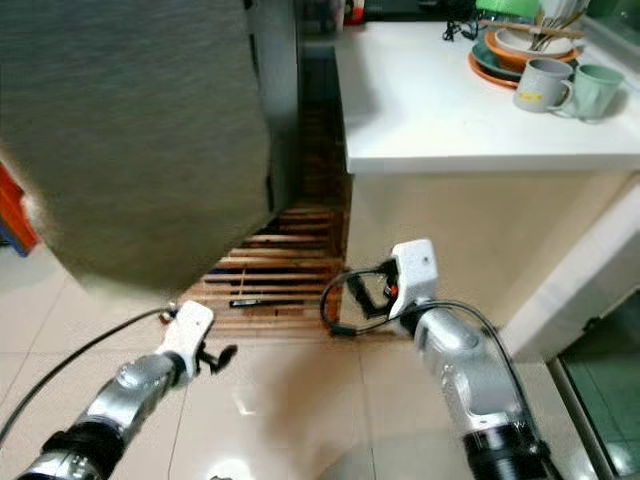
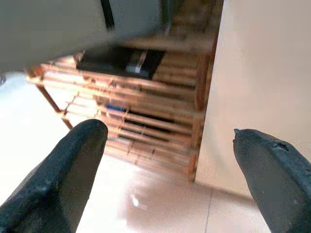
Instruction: Restocking fridge
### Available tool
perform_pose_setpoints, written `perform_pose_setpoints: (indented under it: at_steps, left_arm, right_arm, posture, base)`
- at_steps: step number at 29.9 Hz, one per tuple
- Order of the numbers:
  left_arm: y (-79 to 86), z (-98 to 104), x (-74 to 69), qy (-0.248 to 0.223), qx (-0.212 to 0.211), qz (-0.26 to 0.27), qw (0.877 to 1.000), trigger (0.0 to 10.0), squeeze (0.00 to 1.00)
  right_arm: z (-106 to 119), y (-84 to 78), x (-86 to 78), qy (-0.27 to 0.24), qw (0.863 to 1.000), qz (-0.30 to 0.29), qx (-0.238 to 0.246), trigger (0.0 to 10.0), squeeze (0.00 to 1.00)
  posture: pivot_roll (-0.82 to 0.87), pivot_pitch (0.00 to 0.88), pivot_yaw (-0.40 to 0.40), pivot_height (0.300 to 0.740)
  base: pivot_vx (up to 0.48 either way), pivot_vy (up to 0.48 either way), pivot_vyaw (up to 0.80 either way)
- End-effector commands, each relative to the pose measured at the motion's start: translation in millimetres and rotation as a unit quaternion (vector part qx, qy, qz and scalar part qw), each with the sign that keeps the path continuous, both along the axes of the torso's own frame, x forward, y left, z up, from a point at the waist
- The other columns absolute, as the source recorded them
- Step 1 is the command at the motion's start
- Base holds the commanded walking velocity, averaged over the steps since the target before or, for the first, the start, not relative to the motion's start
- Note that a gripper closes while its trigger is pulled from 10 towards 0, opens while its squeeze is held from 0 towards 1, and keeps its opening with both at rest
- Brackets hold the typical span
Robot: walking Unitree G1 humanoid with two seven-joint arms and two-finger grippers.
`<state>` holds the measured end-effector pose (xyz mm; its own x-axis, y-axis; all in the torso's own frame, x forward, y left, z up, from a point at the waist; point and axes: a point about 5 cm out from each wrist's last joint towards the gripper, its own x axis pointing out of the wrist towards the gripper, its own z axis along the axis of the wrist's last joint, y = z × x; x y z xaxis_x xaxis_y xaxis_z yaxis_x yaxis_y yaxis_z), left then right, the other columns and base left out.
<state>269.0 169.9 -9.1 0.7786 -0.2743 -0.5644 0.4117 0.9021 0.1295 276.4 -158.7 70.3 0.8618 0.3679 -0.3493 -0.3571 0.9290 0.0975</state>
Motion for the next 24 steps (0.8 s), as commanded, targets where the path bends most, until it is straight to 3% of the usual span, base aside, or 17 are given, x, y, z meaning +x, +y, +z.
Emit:
perform_pose_setpoints:
  at_steps: [1,4,7,8,9,10,12,14,16,18,20,24]
  left_arm:
    - [3.0,-11,-9.3,0.019,-0.004,0.002,1.000,10.0,0.00]
    - [-2.1,-10,-7.8,-0.023,-0.015,0.004,1.000,10.0,0.00]
    - [-14.1,55,15.7,-0.173,-0.066,0.018,0.983,10.0,0.00]
    - [-14.1,55,15.7,-0.173,-0.066,0.018,0.983,10.0,0.00]
    - [-16.0,76,18.3,-0.216,-0.077,0.023,0.973,10.0,0.00]
    - [-14.2,120,21.3,-0.316,-0.087,0.054,0.943,10.0,0.00]
    - [-14.8,140,21.2,-0.358,-0.109,0.074,0.924,10.0,0.00]
    - [-16.8,150,20.5,-0.375,-0.138,0.100,0.911,10.0,0.00]
    - [-18.7,150,22.7,-0.368,-0.155,0.112,0.910,10.0,0.00]
    - [-18.1,146,25.2,-0.364,-0.143,0.116,0.913,10.0,0.00]
    - [-9.3,136,28.2,-0.323,-0.128,0.148,0.926,10.0,0.00]
    - [4.5,123,29.8,-0.269,-0.127,0.191,0.935,10.0,0.00]
  right_arm:
    - [0,6.6,-0.5,-0.010,1.000,0.013,-0.002,10.0,0.00]
    - [-12,11.2,-2.6,-0.008,1.000,0.007,-0.007,10.0,0.00]
    - [-12,6.3,-2.3,-0.030,0.998,-0.045,-0.020,10.0,0.00]
    - [-12,6.3,-2.3,-0.030,0.998,-0.045,-0.020,10.0,0.00]
    - [-12,1.6,-1.7,-0.038,0.997,-0.067,-0.031,10.0,0.00]
    - [-13,-9.4,-2.0,-0.047,0.993,-0.104,-0.041,10.0,0.00]
    - [-12,-15.0,-0.6,-0.054,0.990,-0.122,-0.045,10.0,0.00]
    - [-8,-17.7,3.1,-0.069,0.988,-0.130,-0.046,10.0,0.00]
    - [-6,-17.0,7.8,-0.077,0.988,-0.129,-0.037,10.0,0.00]
    - [-4,-15.3,11.0,-0.081,0.988,-0.124,-0.033,10.0,0.00]
    - [2,-10.6,19.2,-0.097,0.988,-0.112,-0.035,10.0,0.00]
    - [8,-9.8,28.5,-0.116,0.986,-0.114,-0.043,10.0,0.00]
  posture:
    - [-0.14,0.000,0.030,0.740]
    - [-0.13,0.000,0.027,0.740]
    - [-0.13,0.000,0.023,0.740]
    - [-0.13,0.000,0.023,0.740]
    - [-0.13,0.000,0.015,0.740]
    - [-0.12,0.000,0.004,0.740]
    - [-0.12,0.000,-0.007,0.740]
    - [-0.11,0.000,-0.020,0.740]
    - [-0.11,0.000,-0.028,0.740]
    - [-0.10,0.000,-0.035,0.740]
    - [-0.11,0.000,-0.036,0.740]
    - [-0.12,0.000,-0.029,0.740]
  base:
    - [0.000,0.000,0.00]
    - [0.000,0.000,0.00]
    - [0.000,0.000,0.00]
    - [0.000,0.000,0.00]
    - [0.000,0.000,0.00]
    - [0.000,0.000,0.00]
    - [0.000,0.000,0.00]
    - [0.000,0.000,0.00]
    - [0.000,0.480,0.00]
    - [0.000,0.480,0.00]
    - [0.000,0.480,-0.80]
    - [0.000,0.480,-0.80]
